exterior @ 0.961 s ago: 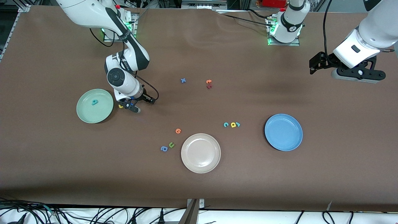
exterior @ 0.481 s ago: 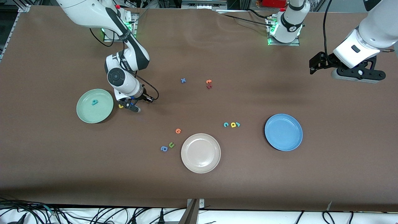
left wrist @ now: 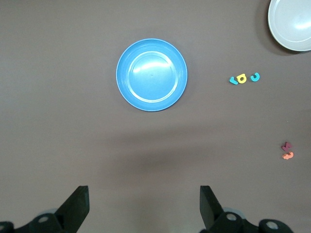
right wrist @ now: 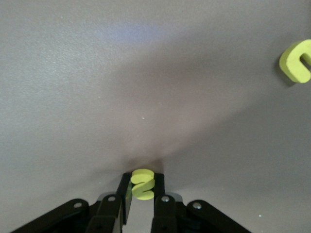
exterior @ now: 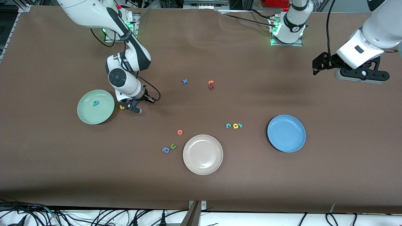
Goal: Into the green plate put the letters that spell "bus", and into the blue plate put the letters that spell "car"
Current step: 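Lower the right gripper onto the yellow letter 2 and grasp it, then move the yellow 2 onto the green plate and release it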
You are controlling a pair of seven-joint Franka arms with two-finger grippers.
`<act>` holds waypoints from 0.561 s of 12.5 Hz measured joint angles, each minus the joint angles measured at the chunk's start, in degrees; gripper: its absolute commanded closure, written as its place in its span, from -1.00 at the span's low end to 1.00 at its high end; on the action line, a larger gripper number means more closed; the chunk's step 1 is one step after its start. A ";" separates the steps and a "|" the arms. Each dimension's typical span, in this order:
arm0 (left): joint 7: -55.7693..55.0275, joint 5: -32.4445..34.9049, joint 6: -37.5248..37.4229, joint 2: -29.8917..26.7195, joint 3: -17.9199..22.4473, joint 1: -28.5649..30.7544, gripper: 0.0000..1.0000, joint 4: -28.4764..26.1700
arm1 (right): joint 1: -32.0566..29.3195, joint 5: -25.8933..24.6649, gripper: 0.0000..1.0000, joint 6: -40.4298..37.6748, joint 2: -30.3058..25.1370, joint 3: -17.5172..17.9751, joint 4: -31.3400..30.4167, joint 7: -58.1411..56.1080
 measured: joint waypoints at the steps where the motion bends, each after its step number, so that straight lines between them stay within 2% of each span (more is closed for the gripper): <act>1: -0.06 0.00 0.00 0.06 0.00 0.00 -1.00 0.00 | 0.01 -0.09 0.98 -3.23 -0.79 -0.21 1.22 -0.05; 2: -0.17 0.00 0.00 0.31 0.00 0.00 -1.00 0.00 | 0.01 -0.18 0.98 -9.13 -2.36 -1.00 3.44 -0.62; 4: -0.38 0.00 0.02 1.07 0.00 -0.01 -1.00 0.00 | 0.00 -0.25 0.98 -24.07 -6.45 -5.06 9.24 -6.68; 5: -0.43 0.00 0.11 1.45 0.00 -0.01 -1.00 0.05 | -0.03 -0.26 0.98 -29.66 -8.16 -8.60 11.36 -12.78; 7: -0.46 0.00 0.15 2.07 0.00 -0.01 -1.00 0.63 | -0.30 -0.27 0.98 -33.42 -9.37 -16.95 12.14 -26.94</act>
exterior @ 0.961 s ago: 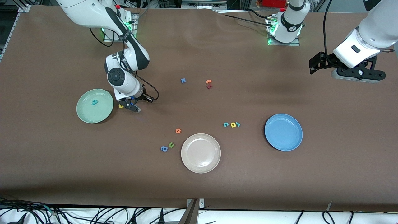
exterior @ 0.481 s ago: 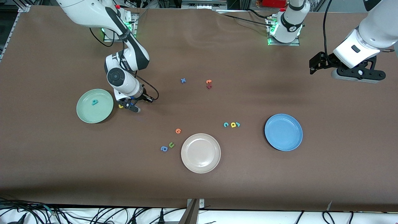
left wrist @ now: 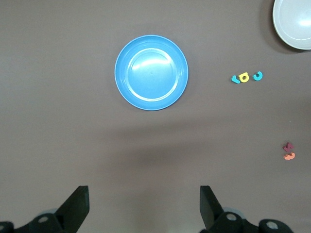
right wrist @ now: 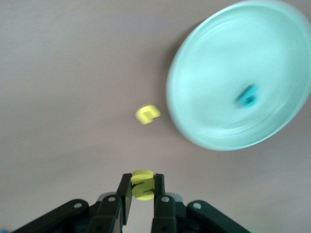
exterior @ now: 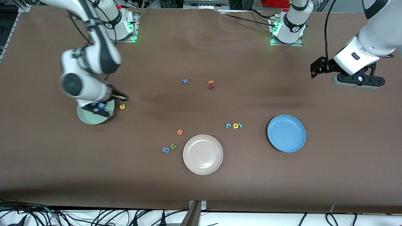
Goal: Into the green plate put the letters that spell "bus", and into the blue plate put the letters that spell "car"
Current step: 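Move the yellow 2 onto the green plate and release it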
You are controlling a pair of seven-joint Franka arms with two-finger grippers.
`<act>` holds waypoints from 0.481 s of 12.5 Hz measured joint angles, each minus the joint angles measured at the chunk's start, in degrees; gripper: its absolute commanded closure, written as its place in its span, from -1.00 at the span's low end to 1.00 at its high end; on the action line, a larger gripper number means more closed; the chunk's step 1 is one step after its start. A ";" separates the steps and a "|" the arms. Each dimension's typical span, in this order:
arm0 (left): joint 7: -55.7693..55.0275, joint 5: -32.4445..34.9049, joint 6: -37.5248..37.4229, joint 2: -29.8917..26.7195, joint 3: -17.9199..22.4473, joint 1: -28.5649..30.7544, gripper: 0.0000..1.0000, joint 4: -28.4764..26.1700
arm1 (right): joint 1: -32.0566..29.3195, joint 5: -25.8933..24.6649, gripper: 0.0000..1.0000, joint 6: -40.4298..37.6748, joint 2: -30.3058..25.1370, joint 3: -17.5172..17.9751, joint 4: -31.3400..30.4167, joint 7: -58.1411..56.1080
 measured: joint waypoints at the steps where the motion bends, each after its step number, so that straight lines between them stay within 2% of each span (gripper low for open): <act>1: -0.01 0.00 0.00 0.17 0.00 0.00 -1.00 0.21 | -0.23 0.01 0.97 0.00 0.47 -3.45 -0.77 -5.75; 3: -0.02 0.00 0.00 0.36 0.00 0.00 -1.00 0.41 | -1.02 0.04 0.94 3.34 2.29 -5.90 -3.66 -10.82; 4: -0.03 0.00 0.00 0.39 0.00 0.00 -1.00 0.44 | -1.00 0.04 0.75 6.28 3.40 -5.89 -5.27 -11.55; 5: -0.03 0.00 0.00 0.41 0.00 0.00 -1.00 0.46 | -0.77 0.04 -0.05 9.24 4.71 -5.78 -6.60 -12.36; 6: -0.03 0.00 0.00 0.42 0.00 0.00 -1.00 0.47 | -0.77 0.04 -0.55 11.04 5.97 -5.69 -7.16 -12.92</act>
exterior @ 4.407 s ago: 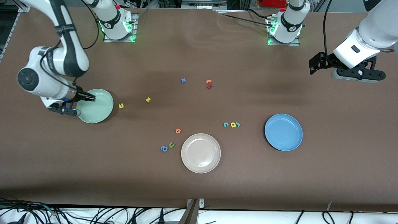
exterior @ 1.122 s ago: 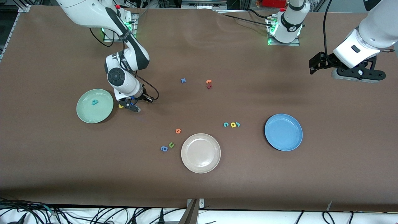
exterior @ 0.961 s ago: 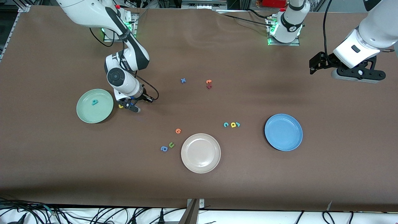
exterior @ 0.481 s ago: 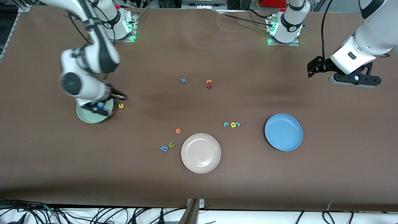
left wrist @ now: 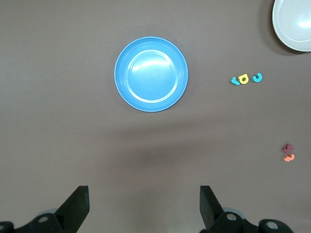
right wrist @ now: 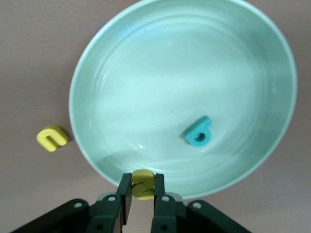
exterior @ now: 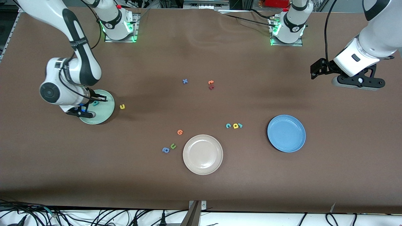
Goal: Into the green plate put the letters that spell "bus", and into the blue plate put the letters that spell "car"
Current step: 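Move the yellow 2 onto the green plate and release it, then grasp the yellow u with the right gripper while the left gripper reaches letters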
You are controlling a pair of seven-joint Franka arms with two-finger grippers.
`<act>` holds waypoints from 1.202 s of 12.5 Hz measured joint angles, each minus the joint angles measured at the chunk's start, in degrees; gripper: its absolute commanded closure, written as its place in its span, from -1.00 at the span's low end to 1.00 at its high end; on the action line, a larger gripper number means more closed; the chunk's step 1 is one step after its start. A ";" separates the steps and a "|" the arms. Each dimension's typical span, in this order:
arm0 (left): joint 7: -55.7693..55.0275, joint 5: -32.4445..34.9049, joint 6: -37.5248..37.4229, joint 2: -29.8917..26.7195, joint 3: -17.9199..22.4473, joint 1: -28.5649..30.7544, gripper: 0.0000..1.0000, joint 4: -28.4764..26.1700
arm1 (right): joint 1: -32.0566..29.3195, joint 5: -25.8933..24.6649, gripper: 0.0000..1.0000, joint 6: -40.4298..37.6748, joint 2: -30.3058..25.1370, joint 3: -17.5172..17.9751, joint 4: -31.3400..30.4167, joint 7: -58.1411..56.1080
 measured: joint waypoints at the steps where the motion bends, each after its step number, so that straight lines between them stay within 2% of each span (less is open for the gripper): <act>1: 0.00 0.00 0.00 0.01 0.00 0.00 -1.00 0.01 | -0.16 0.01 -0.72 0.74 0.89 -0.01 -0.03 -0.42; 3: -0.01 0.00 0.00 0.03 0.00 0.00 -1.00 0.04 | -0.36 0.11 -0.87 0.95 0.79 0.00 0.19 -0.54; 5: -0.04 0.00 0.00 0.03 0.00 0.00 -1.00 0.06 | -0.32 0.26 -0.87 0.67 -0.63 0.88 0.81 2.38; 9: -1.23 0.00 0.00 0.04 -1.75 -0.10 -1.00 0.08 | 0.02 0.35 -0.95 2.30 -2.22 7.25 0.84 21.94; 11: -1.76 0.00 0.00 0.06 -1.95 0.01 -1.00 0.09 | 0.15 0.35 -0.91 5.39 -1.16 8.92 0.65 29.37; 12: -1.77 0.00 0.00 0.07 -1.88 0.17 -1.00 0.09 | 0.14 0.35 -0.87 6.67 -0.27 9.34 0.50 31.65; 15: -1.60 -0.31 -0.48 1.25 -2.41 -0.11 -1.00 -0.13 | 0.14 0.35 -0.15 11.06 2.30 10.00 -0.61 34.60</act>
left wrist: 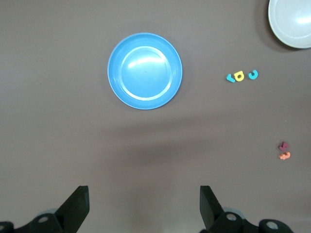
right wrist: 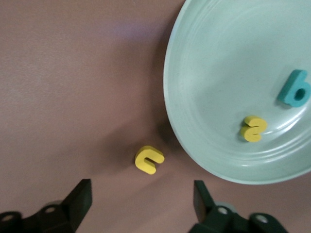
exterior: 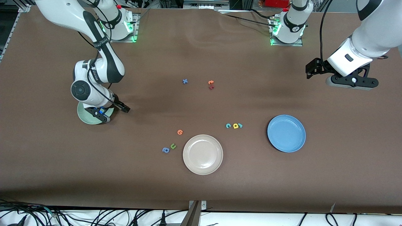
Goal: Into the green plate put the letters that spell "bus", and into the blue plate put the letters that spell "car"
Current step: 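Grasp the yellow u with the right gripper while the left gripper reaches letters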
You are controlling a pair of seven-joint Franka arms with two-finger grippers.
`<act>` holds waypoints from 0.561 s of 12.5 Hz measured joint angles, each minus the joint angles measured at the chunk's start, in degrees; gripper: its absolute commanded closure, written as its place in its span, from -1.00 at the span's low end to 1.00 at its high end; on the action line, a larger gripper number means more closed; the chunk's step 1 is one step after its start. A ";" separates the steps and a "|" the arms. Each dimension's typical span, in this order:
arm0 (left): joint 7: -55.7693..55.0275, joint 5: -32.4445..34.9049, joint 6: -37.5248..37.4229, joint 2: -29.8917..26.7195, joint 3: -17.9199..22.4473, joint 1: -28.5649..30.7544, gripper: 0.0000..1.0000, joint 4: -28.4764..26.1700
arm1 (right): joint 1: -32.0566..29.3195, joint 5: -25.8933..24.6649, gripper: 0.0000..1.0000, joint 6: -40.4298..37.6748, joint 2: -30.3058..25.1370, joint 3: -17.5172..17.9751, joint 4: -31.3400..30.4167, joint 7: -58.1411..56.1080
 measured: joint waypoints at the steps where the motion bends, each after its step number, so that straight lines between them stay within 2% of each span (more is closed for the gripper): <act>1: -0.06 -0.10 0.14 1.38 -1.20 -0.42 -1.00 0.02 | -0.01 0.00 0.07 1.30 0.32 0.01 -0.51 0.18; 3: -0.39 -0.11 3.00 5.08 -2.59 -1.79 -1.00 0.64 | -0.03 0.00 0.12 2.91 0.39 0.01 -1.26 0.31; 7: -5.63 -0.10 16.93 14.67 -2.70 -4.07 -1.00 1.34 | -0.03 0.00 0.12 5.70 0.49 0.02 -2.34 0.29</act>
